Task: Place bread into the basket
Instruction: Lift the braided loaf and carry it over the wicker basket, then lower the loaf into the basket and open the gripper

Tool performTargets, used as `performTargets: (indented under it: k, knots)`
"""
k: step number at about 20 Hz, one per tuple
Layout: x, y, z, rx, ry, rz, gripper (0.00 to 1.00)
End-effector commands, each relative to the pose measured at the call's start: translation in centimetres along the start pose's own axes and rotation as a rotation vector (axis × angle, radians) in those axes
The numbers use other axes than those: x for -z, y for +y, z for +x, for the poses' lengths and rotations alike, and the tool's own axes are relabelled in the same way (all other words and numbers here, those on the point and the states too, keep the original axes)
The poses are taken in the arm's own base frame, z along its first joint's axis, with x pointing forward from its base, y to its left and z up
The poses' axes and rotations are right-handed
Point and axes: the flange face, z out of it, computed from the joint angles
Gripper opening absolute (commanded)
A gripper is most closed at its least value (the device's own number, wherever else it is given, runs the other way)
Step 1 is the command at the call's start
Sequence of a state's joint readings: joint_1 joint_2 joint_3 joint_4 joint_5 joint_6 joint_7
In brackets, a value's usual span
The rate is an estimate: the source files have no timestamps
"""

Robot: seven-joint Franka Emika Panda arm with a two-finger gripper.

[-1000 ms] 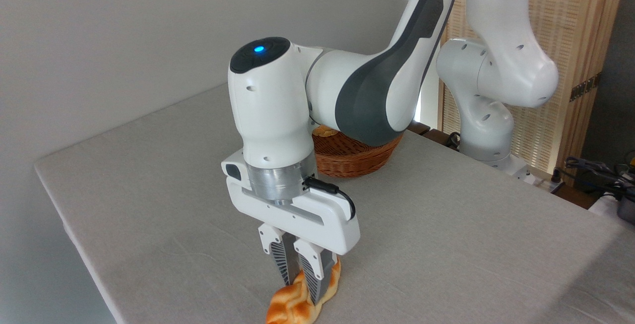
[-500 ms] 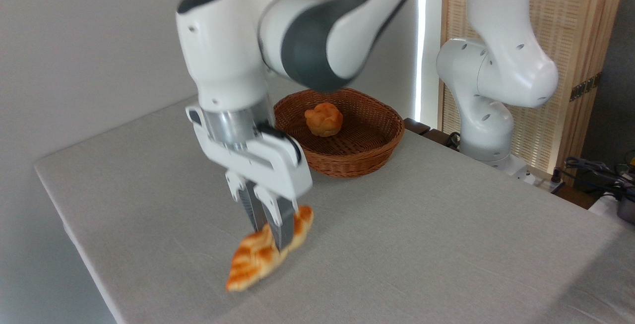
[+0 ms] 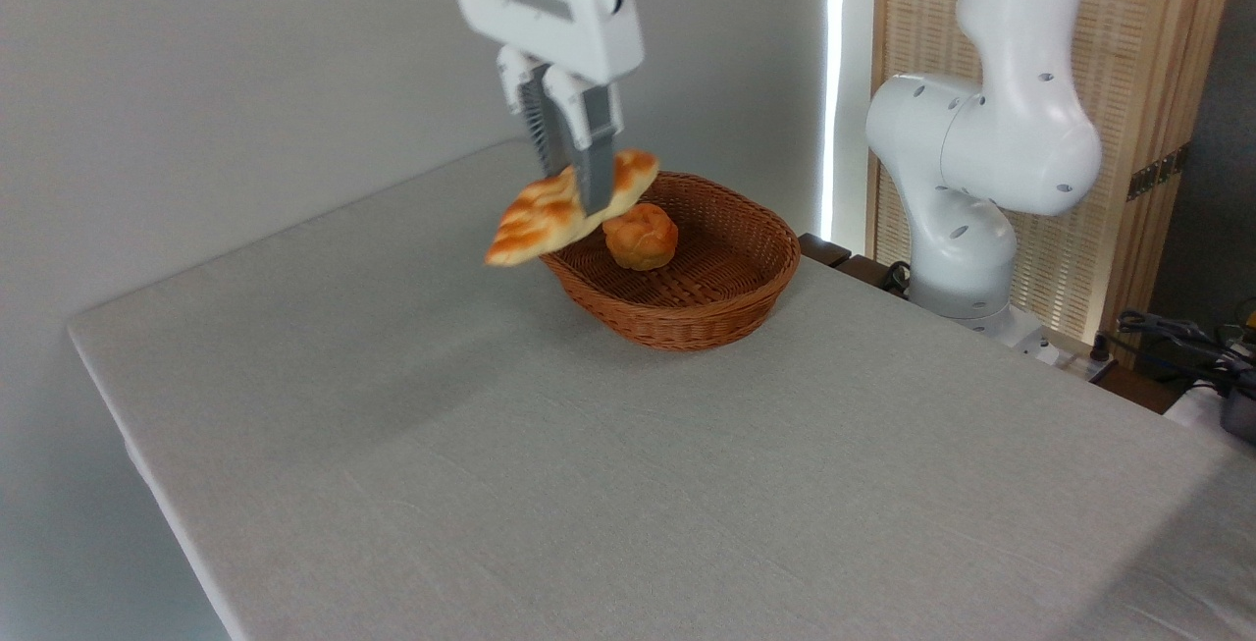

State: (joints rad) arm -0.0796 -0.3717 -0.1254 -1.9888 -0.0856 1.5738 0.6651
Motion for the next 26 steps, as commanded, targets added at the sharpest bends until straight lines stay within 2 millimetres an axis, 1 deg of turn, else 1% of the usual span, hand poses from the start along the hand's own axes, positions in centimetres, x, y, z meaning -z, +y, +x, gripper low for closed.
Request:
performTargets:
  k: [1, 2, 4, 6, 7, 9, 10, 11, 12, 13, 14, 15, 16, 17, 18, 21, 26]
  knots:
    - [-4.3, 5.5, -1.9, -0.104, -0.066, -0.054, 0.38]
    - [-5.3, 6.4, -2.1, -0.12, -0.083, -0.063, 0.38]
    - [-7.6, 7.8, -1.9, -0.161, -0.128, -0.085, 0.38]
    - [-9.5, 9.5, -1.2, -0.237, -0.164, -0.1, 0.39]
    - [-10.2, 10.2, -1.0, -0.256, -0.179, -0.107, 0.39]
    - [-10.8, 10.5, -1.0, -0.263, -0.189, -0.112, 0.39]
    - [-11.1, 10.6, -1.1, -0.263, -0.196, -0.116, 0.41]
    - [-11.7, 10.5, -1.1, -0.263, -0.2, -0.12, 0.45]
    - [-12.3, 10.8, -0.5, -0.28, -0.193, -0.113, 0.48]
    - [-13.1, 11.1, 0.1, -0.297, -0.184, -0.106, 0.55]
    - [-13.7, 11.1, 0.4, -0.298, -0.174, -0.099, 0.71]
    - [-14.1, 11.0, 0.5, -0.299, -0.173, -0.098, 0.73]
    - [-14.2, 11.1, 0.5, -0.303, -0.175, -0.097, 0.8]
    - [-14.2, 11.3, 0.6, -0.308, -0.177, -0.098, 0.91]
    - [-14.3, 11.3, 0.6, -0.308, -0.178, -0.101, 0.96]
    - [-14.3, 11.3, 0.5, -0.307, -0.186, -0.106, 1.0]
    - [-14.4, 11.3, 0.5, -0.307, -0.19, -0.108, 1.0]
